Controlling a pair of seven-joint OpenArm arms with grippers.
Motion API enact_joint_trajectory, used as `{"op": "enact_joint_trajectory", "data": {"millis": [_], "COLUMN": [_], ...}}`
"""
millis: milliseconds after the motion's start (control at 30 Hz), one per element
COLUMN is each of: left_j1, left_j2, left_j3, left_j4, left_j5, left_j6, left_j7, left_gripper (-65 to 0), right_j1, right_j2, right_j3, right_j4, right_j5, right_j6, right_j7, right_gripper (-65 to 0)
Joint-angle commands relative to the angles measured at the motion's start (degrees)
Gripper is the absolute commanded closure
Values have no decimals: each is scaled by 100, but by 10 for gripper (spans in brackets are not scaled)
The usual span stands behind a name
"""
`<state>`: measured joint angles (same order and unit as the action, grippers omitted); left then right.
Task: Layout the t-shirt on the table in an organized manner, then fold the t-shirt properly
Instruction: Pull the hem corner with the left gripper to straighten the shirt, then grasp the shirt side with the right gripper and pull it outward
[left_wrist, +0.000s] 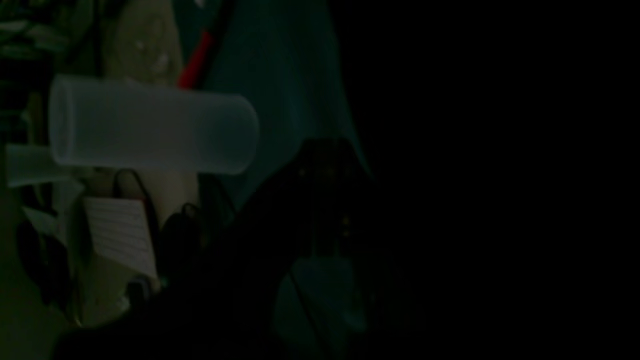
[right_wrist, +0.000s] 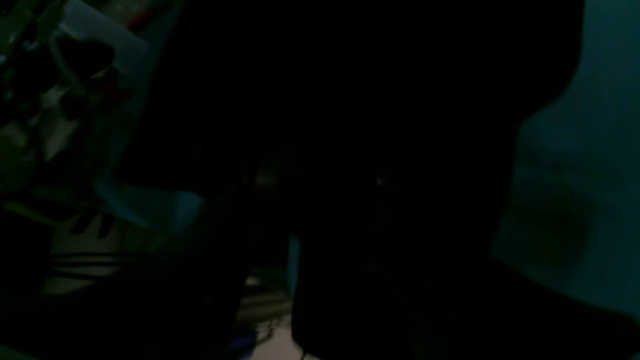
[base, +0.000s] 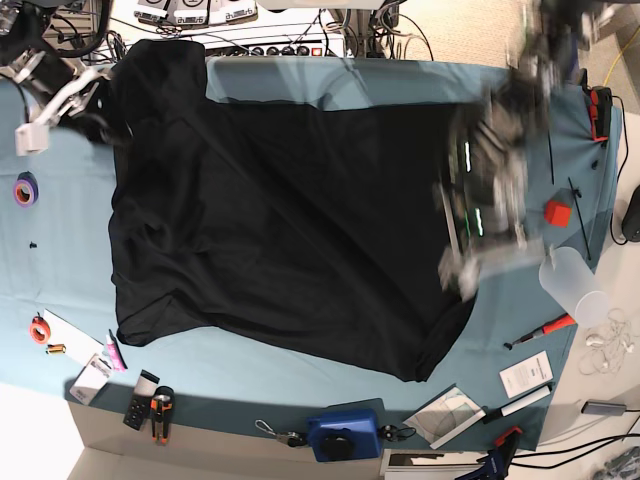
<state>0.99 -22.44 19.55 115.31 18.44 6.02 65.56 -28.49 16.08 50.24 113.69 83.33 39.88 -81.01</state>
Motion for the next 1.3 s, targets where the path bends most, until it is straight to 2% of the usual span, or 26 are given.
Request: {"op": "enact_joint_trajectory", "data": {"millis": [0, 67, 233, 267, 333, 400, 467, 600, 733, 867, 967, 1267], "left_j1": [17, 249, 745, 839, 1005, 1147, 1252, 1316, 1314, 1316, 1314, 1314], "left_j2": [-44, -44, -44, -44, -44, -44, -44, -42, -42, -42, -39, -39], "left_j3": [-35, -35, -33, -33, -35, -35, -33, -33, -33, -33, -33, -33], "left_j4": [245, 470, 807, 846, 881, 883, 885, 883, 885, 883, 883, 883], "left_j5": [168, 267, 302, 302, 304, 302, 304, 302, 302, 299, 299, 299], "left_j6": [42, 42, 42, 42, 42, 42, 42, 42, 42, 42, 42, 39], "left_j7": [-111, -109, -101, -98, -98, -105, -107, -144, -256, -254, -256, -256], "left_gripper": [0, 0, 0, 0, 0, 0, 0, 0, 0, 0, 0, 0], "right_j1": [-39, -37, 4, 59, 271, 553, 964, 1812, 2546, 3178, 3593, 4218], "right_j2": [92, 92, 92, 92, 92, 94, 94, 205, 538, 754, 774, 772], "right_j3": [50, 50, 50, 50, 50, 46, 44, -131, -820, -1572, -1945, -2896], "right_j4": [74, 74, 74, 74, 72, 68, 57, -46, -879, -2070, -2675, -3947], "right_j5": [167, 107, -1176, -1648, -2699, -3536, -4002, -4310, -4944, -5259, -5405, -6328], "right_j6": [12, 12, 12, 12, 12, -149, -391, -874, -1019, -1040, -1091, -1853], "right_j7": [101, 101, 101, 299, 1180, 1812, 1937, 1768, 1873, 2188, 2203, 2260], "right_gripper": [-219, -219, -219, -219, -219, -219, -219, -219, -219, -219, -219, -219]}}
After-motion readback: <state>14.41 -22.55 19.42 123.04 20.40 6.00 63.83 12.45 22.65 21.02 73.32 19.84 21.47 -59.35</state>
